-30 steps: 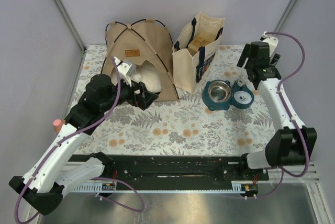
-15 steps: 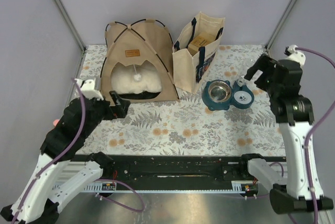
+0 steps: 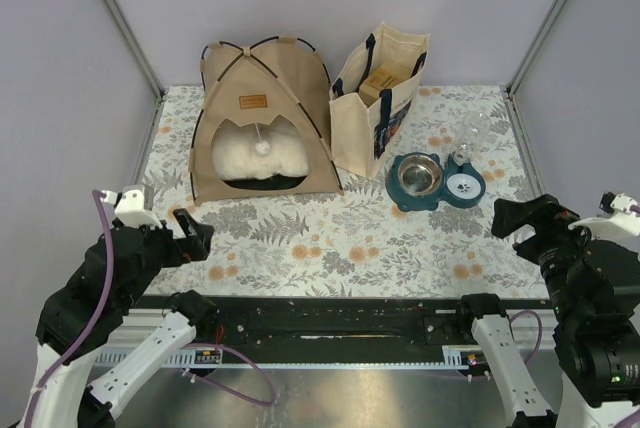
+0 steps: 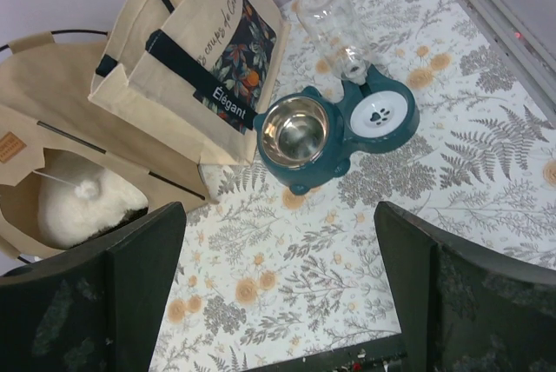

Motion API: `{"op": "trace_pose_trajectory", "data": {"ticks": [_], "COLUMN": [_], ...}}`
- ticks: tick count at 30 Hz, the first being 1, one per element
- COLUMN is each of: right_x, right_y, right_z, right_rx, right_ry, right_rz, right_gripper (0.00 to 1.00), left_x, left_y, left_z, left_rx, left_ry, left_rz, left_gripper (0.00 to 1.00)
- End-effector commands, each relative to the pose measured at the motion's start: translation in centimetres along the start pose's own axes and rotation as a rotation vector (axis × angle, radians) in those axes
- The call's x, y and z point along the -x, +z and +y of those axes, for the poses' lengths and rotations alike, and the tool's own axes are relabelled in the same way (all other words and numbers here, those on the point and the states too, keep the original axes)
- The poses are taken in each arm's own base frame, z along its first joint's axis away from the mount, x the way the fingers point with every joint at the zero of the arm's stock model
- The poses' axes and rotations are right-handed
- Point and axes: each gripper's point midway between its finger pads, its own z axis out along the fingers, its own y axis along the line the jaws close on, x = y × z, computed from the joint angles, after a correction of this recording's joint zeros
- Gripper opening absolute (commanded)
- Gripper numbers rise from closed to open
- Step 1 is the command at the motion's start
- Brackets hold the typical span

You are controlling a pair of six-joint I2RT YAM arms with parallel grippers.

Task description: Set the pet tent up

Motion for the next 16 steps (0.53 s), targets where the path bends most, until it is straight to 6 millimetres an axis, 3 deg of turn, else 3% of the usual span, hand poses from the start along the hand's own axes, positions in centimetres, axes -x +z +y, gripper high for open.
{"op": "trace_pose_trajectory", "data": {"ticks": [1, 16], "right_x": [-0.65, 0.12], "right_y": [-0.97, -1.64], "right_z": [-0.78, -0.25], "right_rx": [-0.017, 0.047], "right_ry": [-0.008, 0.034], "right_rz": [0.009, -0.09], "right_gripper": [0.99, 0.99], "left_x": [0.14, 0.53], "left_y": [-1.63, -2.6], "left_z": [0.88, 1.45], "left_rx": [0.0, -0.007], "left_ry": [0.003, 0.004], "left_rz": [-0.027, -0.074], "left_gripper": [0.99, 0.99]}}
